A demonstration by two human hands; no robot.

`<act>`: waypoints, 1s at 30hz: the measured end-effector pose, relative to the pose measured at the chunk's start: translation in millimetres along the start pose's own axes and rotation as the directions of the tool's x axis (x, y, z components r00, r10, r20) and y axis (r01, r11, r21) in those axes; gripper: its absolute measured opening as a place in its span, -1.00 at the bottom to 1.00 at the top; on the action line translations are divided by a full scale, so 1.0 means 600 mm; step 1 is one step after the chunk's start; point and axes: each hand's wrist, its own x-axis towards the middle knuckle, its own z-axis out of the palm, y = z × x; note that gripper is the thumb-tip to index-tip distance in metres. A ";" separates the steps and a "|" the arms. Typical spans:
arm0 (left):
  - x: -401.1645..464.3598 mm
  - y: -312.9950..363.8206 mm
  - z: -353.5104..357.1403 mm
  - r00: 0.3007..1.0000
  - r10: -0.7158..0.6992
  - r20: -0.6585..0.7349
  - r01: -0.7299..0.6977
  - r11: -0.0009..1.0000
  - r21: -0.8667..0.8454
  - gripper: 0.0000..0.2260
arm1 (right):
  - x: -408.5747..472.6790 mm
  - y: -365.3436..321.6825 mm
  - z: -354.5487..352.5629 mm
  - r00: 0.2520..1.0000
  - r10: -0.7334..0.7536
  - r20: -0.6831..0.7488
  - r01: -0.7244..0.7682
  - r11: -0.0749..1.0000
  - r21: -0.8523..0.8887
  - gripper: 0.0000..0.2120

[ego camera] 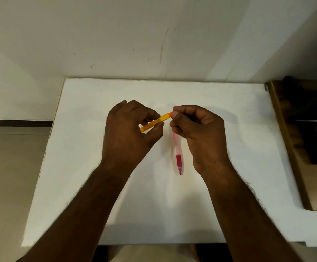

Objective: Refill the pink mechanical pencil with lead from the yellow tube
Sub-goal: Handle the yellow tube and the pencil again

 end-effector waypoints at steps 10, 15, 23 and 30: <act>-0.002 -0.014 0.003 0.998 0.065 0.012 -0.066 0.995 0.073 -0.91 | 0.005 0.000 -0.008 0.994 -0.071 0.085 0.093 0.950 -0.296 -0.94; -0.002 -0.012 0.005 0.997 -0.036 0.075 0.032 0.998 0.050 -0.88 | 0.005 -0.001 -0.011 0.990 -0.054 0.130 0.098 0.926 -0.364 -0.87; -0.012 -0.020 0.018 0.936 -0.275 0.220 0.242 0.956 0.166 -0.89 | 0.007 0.022 -0.020 0.985 -0.157 0.070 0.157 0.652 -0.741 -0.77; -0.013 -0.029 0.026 0.883 -0.400 0.244 0.343 0.907 0.244 -0.83 | 0.001 0.039 -0.005 0.991 -0.072 0.116 0.136 0.461 -0.877 -0.69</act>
